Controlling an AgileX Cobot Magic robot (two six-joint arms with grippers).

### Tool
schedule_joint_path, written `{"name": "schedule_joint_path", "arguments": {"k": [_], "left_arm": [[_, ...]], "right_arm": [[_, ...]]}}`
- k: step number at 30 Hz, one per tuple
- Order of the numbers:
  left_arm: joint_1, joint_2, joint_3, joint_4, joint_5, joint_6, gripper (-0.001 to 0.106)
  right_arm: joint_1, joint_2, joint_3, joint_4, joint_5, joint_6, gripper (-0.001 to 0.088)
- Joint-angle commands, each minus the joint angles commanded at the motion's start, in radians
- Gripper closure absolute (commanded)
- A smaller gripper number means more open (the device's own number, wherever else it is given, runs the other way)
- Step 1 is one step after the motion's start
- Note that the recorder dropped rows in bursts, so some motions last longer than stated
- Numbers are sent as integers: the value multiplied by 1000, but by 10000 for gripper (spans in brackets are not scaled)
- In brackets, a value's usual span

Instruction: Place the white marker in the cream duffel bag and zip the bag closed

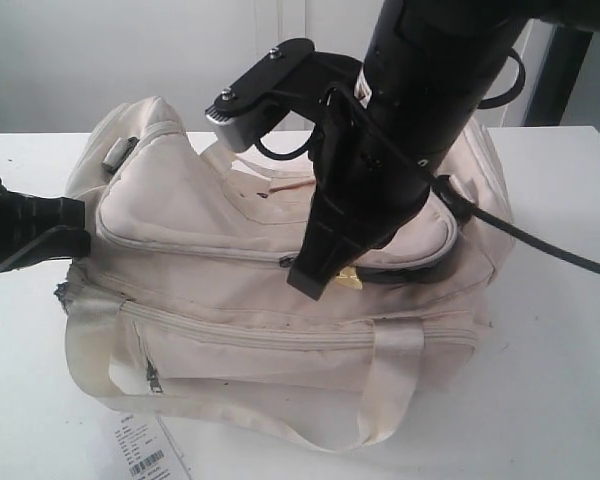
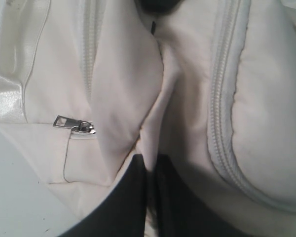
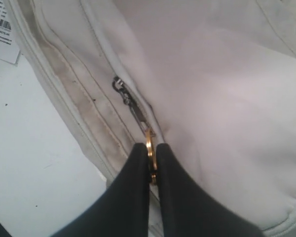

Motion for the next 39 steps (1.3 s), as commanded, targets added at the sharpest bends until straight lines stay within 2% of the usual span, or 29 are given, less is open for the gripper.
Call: {"name": "schedule_joint_path", "arguments": {"k": [14,22,26,29,32,35,36,37,39], "left_arm": [[0,0,0,0,0,0,1053],[0,0,0,0,10,0,1053],[0,0,0,0,18,28,1034],[0,0,0,0,21,89,873],[0,-6,-2,12,55,150,591],[0,-41,-31,64,74,160,294],[0,-61,-48,81,71,160,224],[0,-83,-69,93,68,160,186],[0,-120,-115,116,75,171,180]], "right_arm": [[-88,-11,45,10,0,0,868],[-88,-22,47,17,0,2,868],[-88,-22,47,66,0,-10,868],[-88,-22,49,91,0,-24,868],[-88,-22,49,122,-32,-57,868],[-88,-22,49,142,-32,-87,868],[-88,-22,49,142,-32,-100,868],[-88,-22,49,142,-32,-106,868],[-88,-22,49,142,-40,-106,868]]}}
